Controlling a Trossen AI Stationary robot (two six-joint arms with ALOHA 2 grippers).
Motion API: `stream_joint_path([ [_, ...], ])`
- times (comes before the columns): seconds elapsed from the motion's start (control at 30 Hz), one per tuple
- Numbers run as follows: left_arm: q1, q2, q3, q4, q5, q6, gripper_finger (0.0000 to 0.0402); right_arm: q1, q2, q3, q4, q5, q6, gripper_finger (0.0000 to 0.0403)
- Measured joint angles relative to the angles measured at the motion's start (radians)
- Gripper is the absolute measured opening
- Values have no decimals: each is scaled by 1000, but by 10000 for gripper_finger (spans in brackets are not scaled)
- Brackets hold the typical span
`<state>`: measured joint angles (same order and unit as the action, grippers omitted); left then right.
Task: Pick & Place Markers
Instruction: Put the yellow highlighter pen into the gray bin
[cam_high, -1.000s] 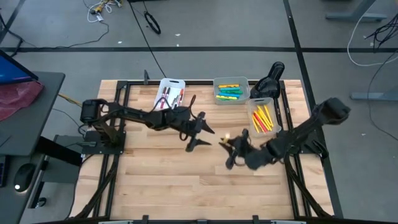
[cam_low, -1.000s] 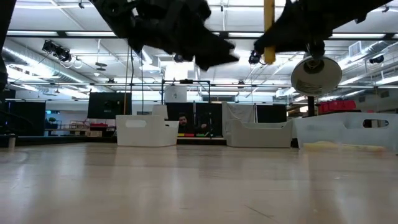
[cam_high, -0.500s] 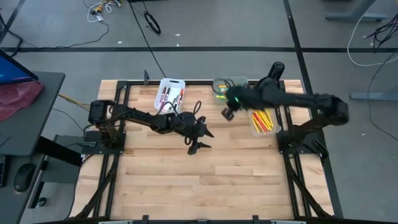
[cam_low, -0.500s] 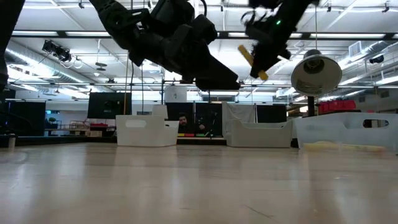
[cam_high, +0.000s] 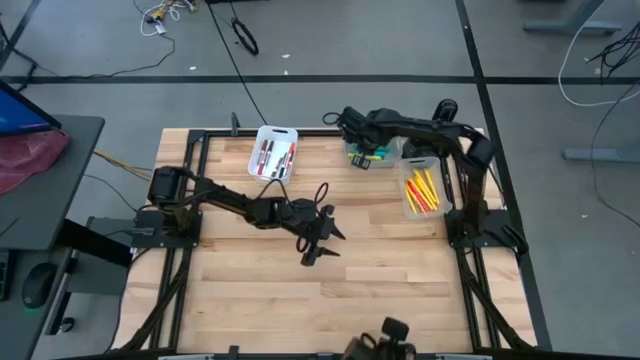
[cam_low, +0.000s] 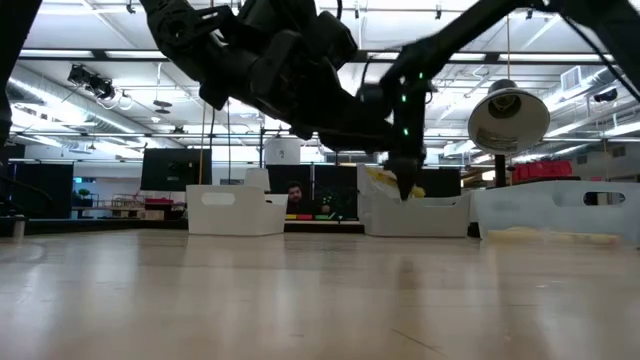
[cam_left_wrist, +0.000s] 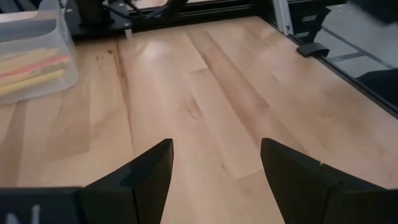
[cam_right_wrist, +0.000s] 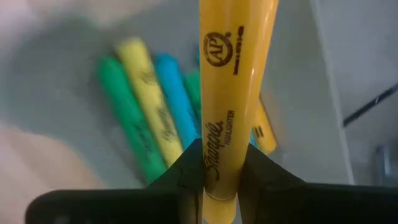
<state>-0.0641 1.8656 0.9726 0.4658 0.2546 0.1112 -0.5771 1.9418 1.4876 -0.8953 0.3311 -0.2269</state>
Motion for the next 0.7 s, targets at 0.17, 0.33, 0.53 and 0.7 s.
stream_joint_path([
  [0.17,-15,0,0,7,-1,4,248,-63,47,0,-44,0,1,52],
  [0.33,-15,0,0,20,-1,4,248,-90,57,-15,-62,-2,-20,74],
  [0.53,-15,0,0,33,-1,4,248,-99,58,-46,-58,-3,-35,86],
  [0.7,-15,0,0,38,-1,4,248,-99,58,-49,-44,-3,-35,86],
])
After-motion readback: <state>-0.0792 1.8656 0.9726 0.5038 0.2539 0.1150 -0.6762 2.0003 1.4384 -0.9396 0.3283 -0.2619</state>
